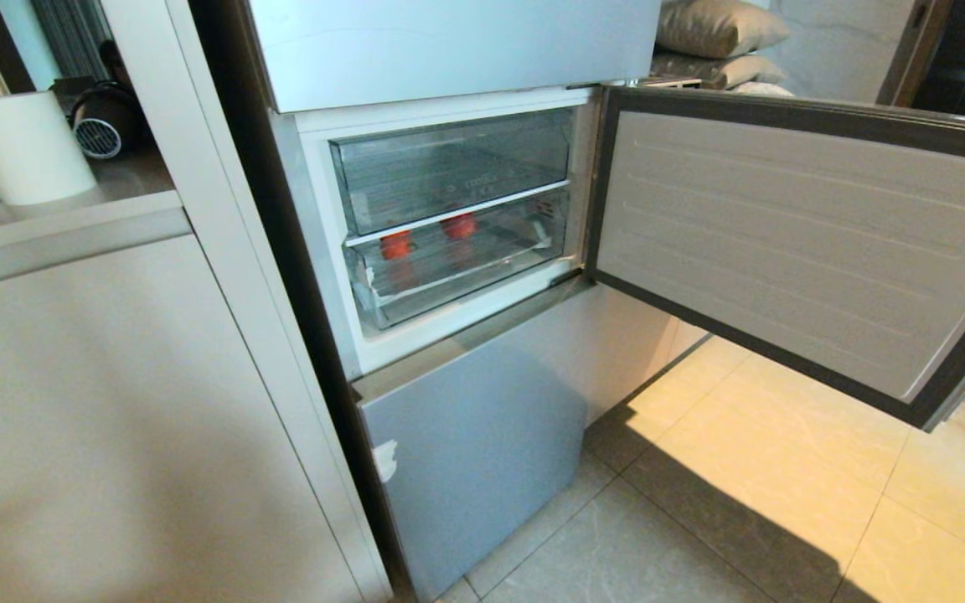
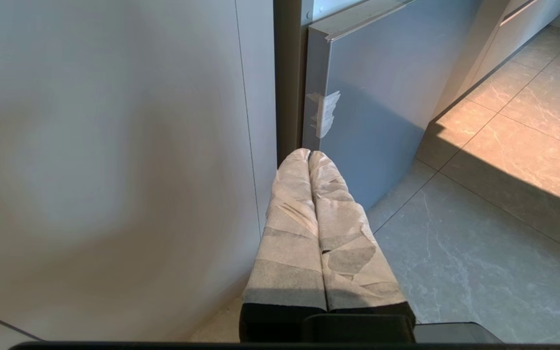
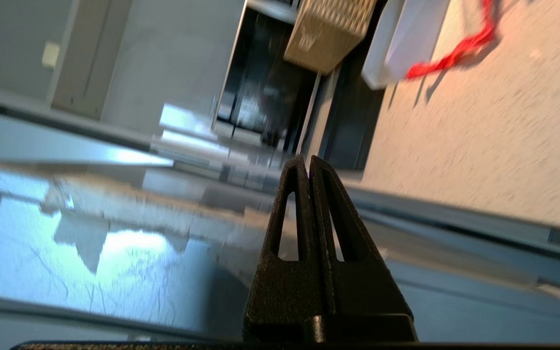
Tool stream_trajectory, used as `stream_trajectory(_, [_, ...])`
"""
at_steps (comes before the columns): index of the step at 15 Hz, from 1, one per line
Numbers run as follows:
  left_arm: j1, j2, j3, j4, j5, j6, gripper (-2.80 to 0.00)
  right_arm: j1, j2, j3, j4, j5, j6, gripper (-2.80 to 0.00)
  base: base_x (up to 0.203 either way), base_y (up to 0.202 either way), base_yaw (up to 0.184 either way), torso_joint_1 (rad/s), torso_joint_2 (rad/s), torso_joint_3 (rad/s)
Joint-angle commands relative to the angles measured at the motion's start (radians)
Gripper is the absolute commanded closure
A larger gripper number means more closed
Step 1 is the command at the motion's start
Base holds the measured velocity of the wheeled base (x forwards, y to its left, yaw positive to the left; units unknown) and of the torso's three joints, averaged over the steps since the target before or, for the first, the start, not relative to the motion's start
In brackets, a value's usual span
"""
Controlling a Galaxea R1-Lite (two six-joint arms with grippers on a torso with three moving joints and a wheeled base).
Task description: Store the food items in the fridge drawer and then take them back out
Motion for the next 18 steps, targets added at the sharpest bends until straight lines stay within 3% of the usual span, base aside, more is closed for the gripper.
stream_trajectory(1, [-0.001, -0.001, -0.001, 0.001, 0.0, 0.0, 0.0, 0.016, -0.02, 0.025, -0.005, 0.038, 0.007, 0.0, 0.0, 0.0, 0.0, 0.0, 0.0, 0.0])
stream_trajectory(5, [0.001, -0.001, -0.001, 0.001, 0.0, 0.0, 0.0, 0.018, -0.139, 0.146, -0.005, 0.068, 0.006, 0.0, 0.0, 0.0, 0.0, 0.0, 0.0, 0.0])
stream_trajectory(13, [-0.001, -0.001, 0.001, 0.001, 0.0, 0.0, 0.0, -0.009, -0.604, 0.462, -0.003, 0.087, 0.008, 0.0, 0.0, 0.0, 0.0, 0.0, 0.0, 0.0])
stream_trajectory(14, [0.0, -0.001, 0.001, 0.001, 0.0, 0.0, 0.0, -0.013, -0.631, 0.451, -0.004, 0.077, 0.016, 0.0, 0.0, 0.0, 0.0, 0.0, 0.0, 0.0])
stream_trajectory(18, [-0.001, -0.001, -0.001, 0.001, 0.0, 0.0, 0.0, -0.062, -0.583, 0.353, -0.005, -0.123, 0.018, 0.0, 0.0, 0.0, 0.0, 0.0, 0.0, 0.0])
